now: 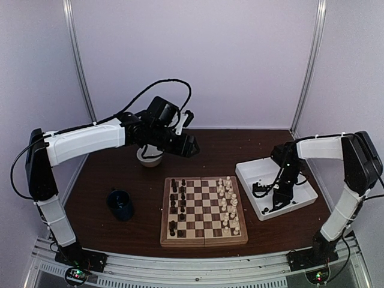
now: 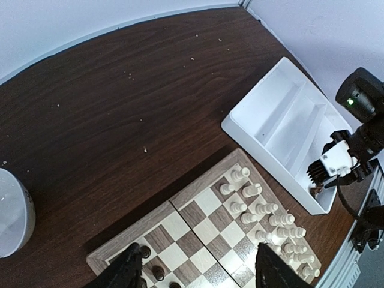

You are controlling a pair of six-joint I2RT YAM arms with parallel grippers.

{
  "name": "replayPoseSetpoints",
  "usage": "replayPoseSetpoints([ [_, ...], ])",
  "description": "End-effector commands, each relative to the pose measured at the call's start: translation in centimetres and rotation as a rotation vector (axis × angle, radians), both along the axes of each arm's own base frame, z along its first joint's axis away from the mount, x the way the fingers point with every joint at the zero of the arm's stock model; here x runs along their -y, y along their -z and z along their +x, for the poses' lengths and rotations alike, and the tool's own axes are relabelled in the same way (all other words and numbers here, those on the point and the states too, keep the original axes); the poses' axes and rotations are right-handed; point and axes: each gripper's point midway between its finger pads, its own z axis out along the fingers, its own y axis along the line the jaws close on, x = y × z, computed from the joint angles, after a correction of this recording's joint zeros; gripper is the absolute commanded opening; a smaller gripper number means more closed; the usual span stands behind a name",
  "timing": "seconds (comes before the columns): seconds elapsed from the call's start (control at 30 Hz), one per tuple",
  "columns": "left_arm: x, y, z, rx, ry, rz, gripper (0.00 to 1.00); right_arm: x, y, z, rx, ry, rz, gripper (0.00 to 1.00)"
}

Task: Set up the chess pieces on the board
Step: Pick up the bishop from the storage box, then pass from the right arm to the left

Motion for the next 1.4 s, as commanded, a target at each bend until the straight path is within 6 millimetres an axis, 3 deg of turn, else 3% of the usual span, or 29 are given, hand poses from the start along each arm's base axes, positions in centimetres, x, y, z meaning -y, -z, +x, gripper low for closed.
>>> replayPoseSetpoints([
  [0.0,-0.5,-0.8,0.1,0.043,0.003,0.008,0.64,-1.8,0.4,-1.6,-0.093,-0.117,0.042,0.43],
  [0.27,-1.3,-1.0,-0.1,0.067,-0.006,0.026,0.64,-3.8,1.7,0.6,-0.013,-0.093,0.029,0.31],
  [0.5,-1.1,-1.0,0.1,0.076,-0.003,0.018,0.64,-3.9,0.4,2.0,0.06,-0.037,0.055,0.15],
  [1.17,1.3,-1.2,-0.4,0.062,0.077,-0.067,0.64,-3.0,-2.9,2.9,0.034,0.101,0.171,0.08],
  [1.37,2.5,-1.2,-0.9,0.062,0.115,-0.098,0.64,-3.6,-6.0,4.4,0.055,0.21,0.287,0.08],
])
